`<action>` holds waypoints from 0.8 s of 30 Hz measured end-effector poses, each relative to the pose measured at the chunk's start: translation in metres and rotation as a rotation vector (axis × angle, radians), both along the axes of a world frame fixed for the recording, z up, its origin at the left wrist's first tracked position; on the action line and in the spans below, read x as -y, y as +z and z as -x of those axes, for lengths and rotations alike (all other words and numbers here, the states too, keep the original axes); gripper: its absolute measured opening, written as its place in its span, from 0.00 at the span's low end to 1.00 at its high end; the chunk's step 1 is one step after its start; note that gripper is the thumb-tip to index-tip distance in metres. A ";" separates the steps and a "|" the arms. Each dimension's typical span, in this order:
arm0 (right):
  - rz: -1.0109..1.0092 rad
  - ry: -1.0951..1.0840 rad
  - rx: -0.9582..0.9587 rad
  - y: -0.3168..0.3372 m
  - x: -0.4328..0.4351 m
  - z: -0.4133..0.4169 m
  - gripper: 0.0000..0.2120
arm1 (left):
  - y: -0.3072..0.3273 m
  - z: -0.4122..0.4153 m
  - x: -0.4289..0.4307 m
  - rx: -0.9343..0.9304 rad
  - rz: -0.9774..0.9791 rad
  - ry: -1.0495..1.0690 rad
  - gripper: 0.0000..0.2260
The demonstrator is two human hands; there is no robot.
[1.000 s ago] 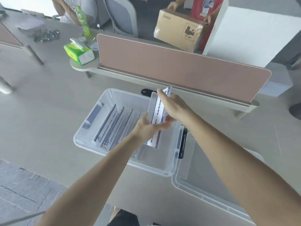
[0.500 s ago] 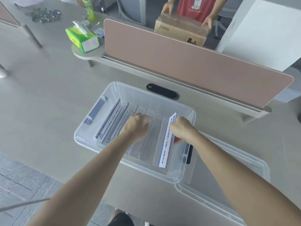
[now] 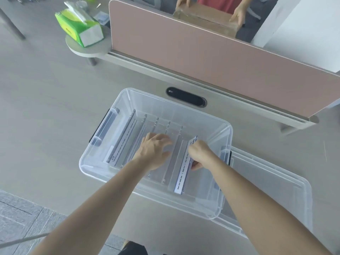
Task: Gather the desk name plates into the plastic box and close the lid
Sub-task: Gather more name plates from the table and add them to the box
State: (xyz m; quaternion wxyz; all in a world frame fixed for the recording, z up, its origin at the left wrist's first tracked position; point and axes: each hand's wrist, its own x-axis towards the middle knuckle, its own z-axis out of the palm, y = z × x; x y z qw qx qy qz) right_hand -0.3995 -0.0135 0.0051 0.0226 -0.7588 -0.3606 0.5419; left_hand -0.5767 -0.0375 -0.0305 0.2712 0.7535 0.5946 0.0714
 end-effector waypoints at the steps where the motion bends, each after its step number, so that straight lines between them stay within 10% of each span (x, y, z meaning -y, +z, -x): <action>1: -0.014 -0.007 -0.001 0.001 -0.001 0.001 0.08 | 0.000 -0.001 0.001 0.015 -0.007 0.006 0.18; 24: 0.044 0.069 0.078 -0.009 -0.018 0.013 0.13 | 0.004 -0.005 0.002 -0.059 -0.003 -0.051 0.18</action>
